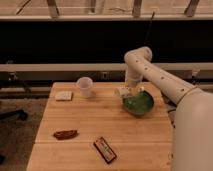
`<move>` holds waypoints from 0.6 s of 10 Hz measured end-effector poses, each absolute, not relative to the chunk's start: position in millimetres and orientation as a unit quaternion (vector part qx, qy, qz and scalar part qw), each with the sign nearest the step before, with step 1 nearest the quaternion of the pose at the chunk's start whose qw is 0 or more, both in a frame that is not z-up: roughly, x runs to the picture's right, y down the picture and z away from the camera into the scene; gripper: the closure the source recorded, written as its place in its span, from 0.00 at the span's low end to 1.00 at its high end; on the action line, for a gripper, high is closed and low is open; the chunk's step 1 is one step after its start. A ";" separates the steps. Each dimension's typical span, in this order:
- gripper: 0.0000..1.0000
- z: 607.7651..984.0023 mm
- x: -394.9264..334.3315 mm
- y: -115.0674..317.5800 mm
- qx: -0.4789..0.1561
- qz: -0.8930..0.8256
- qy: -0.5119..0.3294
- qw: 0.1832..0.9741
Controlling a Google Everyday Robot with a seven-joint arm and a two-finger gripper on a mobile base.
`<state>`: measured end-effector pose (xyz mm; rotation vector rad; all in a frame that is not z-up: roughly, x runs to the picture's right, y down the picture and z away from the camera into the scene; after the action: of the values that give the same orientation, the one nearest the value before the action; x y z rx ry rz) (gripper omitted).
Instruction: Place the bottle in the ceramic bowl
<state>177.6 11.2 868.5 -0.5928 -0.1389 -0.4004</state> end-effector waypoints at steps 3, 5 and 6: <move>0.94 868.3 174.9 13.3 -0.292 -0.191 -0.070 0.935; 0.94 867.4 179.2 14.2 -0.292 -0.189 -0.069 0.935; 0.94 867.3 185.8 14.7 -0.293 -0.188 -0.068 0.935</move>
<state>185.8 14.7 867.3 -0.5982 -0.1390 -0.3851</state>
